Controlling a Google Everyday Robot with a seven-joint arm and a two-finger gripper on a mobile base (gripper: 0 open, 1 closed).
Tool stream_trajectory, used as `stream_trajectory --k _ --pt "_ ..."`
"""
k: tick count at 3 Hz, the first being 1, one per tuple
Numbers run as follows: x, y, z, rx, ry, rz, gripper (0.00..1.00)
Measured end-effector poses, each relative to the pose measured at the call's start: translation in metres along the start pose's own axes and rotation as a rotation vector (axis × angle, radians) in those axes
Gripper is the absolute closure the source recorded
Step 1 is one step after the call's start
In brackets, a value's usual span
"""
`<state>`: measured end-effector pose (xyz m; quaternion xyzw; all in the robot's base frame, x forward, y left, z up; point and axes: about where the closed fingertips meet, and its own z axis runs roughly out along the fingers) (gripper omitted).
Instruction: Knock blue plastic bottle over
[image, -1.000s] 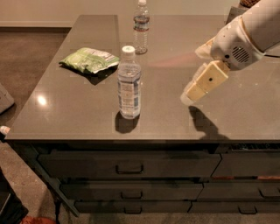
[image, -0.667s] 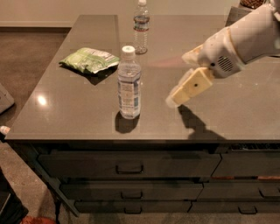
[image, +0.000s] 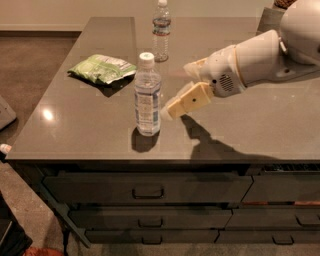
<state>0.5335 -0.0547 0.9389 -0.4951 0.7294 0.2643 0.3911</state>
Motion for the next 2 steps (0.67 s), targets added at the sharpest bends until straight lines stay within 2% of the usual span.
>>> stream_trajectory --k 2 --pt "-0.024 0.007 0.027 -0.054 -0.104 0.022 0.0"
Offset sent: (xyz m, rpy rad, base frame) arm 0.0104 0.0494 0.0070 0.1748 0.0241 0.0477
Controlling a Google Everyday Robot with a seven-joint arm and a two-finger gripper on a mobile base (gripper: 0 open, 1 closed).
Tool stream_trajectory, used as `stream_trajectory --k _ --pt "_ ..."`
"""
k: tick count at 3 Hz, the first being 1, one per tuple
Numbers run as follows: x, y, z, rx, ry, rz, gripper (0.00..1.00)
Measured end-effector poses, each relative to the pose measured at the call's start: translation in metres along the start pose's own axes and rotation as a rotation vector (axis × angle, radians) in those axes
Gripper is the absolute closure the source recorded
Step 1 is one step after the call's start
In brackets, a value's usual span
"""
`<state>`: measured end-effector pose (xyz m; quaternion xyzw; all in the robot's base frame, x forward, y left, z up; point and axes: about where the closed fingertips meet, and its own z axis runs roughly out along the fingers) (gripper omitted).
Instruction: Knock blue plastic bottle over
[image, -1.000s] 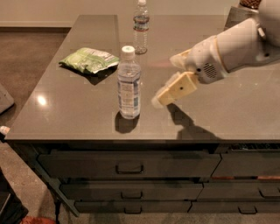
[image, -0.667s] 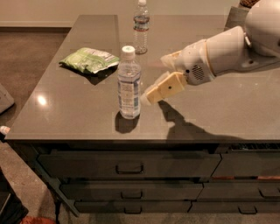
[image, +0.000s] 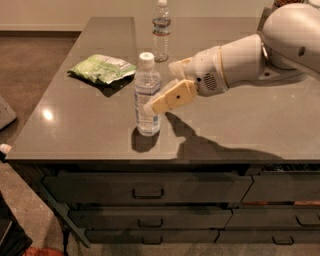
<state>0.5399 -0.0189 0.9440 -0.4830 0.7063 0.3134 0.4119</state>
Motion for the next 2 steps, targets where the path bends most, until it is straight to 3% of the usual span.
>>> stream_trajectory --k 1,2 --pt "-0.0093 0.0033 0.015 -0.038 -0.039 0.005 0.03" --pt "-0.0144 0.003 0.0232 -0.052 -0.06 0.004 0.26"
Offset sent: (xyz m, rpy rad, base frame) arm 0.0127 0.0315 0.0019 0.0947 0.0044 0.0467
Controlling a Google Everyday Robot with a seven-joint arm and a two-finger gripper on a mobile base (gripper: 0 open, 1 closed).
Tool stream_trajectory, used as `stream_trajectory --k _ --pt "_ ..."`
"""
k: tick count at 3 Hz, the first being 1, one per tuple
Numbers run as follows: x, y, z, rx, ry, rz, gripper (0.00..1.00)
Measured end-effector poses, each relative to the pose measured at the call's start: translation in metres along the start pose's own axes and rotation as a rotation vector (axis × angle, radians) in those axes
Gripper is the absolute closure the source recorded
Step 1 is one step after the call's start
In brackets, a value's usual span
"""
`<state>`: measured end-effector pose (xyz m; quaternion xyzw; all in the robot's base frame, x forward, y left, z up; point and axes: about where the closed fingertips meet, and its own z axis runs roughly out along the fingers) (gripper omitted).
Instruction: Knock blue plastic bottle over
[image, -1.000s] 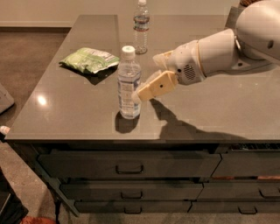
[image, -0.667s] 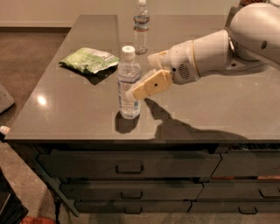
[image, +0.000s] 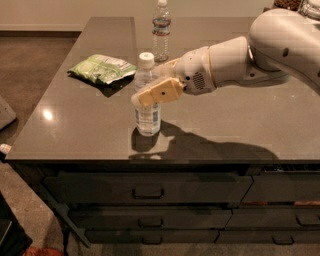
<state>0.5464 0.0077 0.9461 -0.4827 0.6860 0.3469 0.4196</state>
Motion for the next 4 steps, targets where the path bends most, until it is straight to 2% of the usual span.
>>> stream_trajectory --k 1,2,3,4 --pt "-0.004 0.001 0.007 -0.019 -0.016 -0.003 0.49" --pt "-0.013 -0.003 -0.002 0.0 0.021 -0.034 0.72" --pt "-0.024 -0.019 -0.035 0.083 0.121 -0.078 0.95" --pt "-0.031 -0.042 -0.084 0.2 0.252 -0.116 1.0"
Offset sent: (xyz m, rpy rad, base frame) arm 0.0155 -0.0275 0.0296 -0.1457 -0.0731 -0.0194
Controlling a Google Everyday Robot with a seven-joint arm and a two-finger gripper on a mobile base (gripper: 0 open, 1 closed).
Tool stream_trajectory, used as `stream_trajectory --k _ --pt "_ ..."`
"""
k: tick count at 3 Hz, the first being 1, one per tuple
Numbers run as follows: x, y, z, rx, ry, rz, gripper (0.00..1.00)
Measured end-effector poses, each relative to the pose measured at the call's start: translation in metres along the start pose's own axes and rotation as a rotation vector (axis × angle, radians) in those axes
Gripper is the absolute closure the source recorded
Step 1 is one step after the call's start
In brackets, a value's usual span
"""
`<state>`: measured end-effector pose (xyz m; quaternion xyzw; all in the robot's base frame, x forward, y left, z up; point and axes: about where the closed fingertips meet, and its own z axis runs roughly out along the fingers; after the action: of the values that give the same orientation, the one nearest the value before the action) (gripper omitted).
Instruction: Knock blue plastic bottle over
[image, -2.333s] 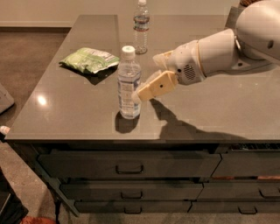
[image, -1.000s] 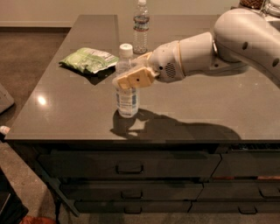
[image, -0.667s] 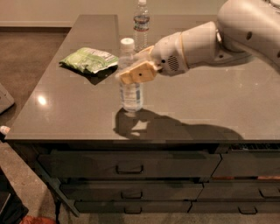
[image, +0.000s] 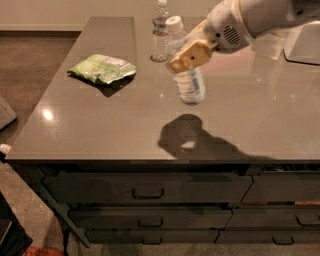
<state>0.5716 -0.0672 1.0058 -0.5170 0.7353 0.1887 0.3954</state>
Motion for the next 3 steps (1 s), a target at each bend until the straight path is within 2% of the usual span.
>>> stream_trajectory --k 1,2,3 --pt "0.008 -0.015 -0.028 0.07 0.118 -0.031 1.0" --pt "0.025 -0.027 -0.048 0.114 0.257 -0.041 1.0" --pt "0.054 -0.033 -0.058 0.107 0.459 -0.074 1.0"
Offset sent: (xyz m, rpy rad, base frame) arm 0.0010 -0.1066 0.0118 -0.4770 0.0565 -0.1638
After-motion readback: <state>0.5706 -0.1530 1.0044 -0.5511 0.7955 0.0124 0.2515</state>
